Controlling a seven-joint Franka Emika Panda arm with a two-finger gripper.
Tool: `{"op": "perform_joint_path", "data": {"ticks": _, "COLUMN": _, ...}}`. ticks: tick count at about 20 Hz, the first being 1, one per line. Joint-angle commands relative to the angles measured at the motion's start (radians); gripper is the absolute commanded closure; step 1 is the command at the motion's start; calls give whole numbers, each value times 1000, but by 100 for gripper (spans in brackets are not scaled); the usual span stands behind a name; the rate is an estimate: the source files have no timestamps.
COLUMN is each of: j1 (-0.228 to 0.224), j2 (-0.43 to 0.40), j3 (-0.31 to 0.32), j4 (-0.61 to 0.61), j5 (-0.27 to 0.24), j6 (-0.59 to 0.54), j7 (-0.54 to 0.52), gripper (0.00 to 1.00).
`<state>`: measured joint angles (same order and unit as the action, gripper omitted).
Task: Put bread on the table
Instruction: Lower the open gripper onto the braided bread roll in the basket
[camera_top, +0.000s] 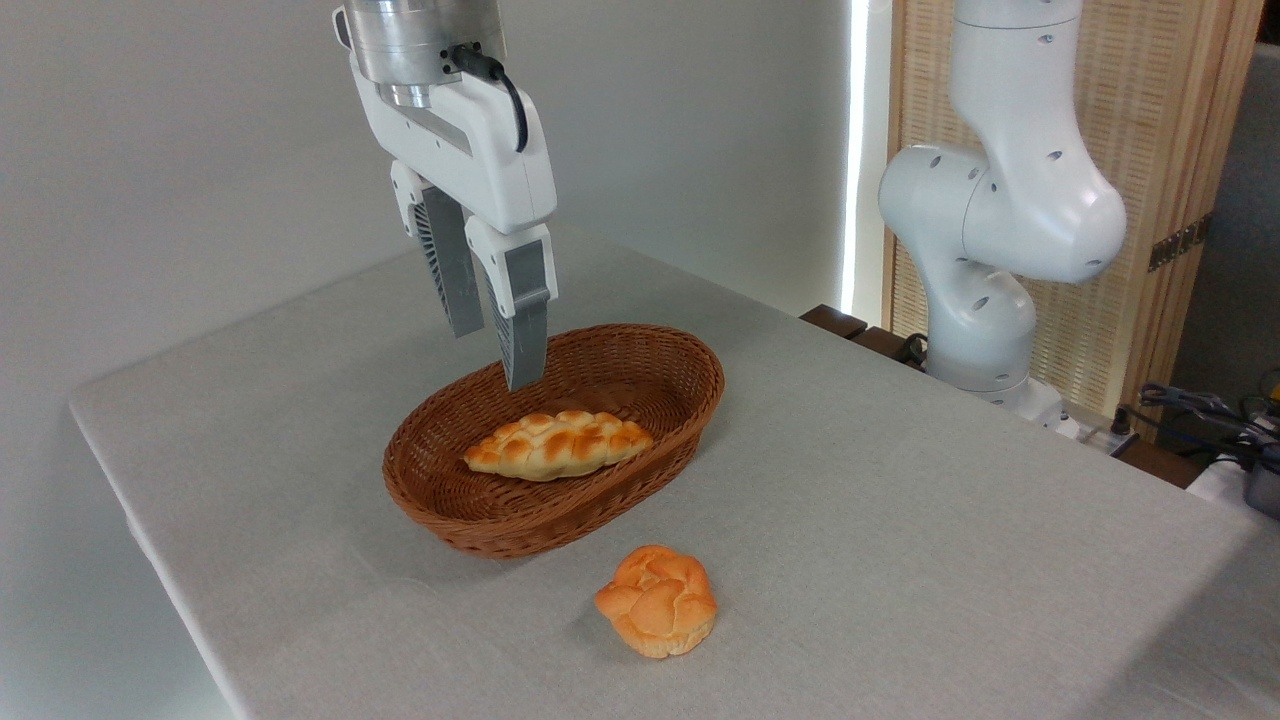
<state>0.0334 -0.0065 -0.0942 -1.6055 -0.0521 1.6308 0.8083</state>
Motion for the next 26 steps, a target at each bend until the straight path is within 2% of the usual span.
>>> {"op": "perform_joint_path", "data": {"ticks": 1, "j1": -18, "j2": -65, "j3": -30, "j4": -126, "j5": 6, "j6": -26, "j7": 0, "gripper": 0}}
{"op": "perform_joint_path", "data": {"ticks": 10, "j1": -17, "j2": -81, "j3": -30, "j4": -143, "j5": 6, "j6": -14, "j7": 2, "gripper": 0}}
{"op": "perform_joint_path", "data": {"ticks": 15, "j1": -46, "j2": -150, "j3": -32, "j4": -292, "j5": 6, "j6": 99, "j7": 3, "gripper": 0}}
{"op": "perform_joint_path", "data": {"ticks": 18, "j1": -72, "j2": -150, "j3": -44, "j4": -362, "j5": 6, "j6": 159, "j7": 3, "gripper": 0}}
{"op": "perform_joint_path", "data": {"ticks": 26, "j1": -75, "j2": -136, "j3": -107, "j4": -579, "j5": 20, "j6": 362, "j7": 3, "gripper": 0}}
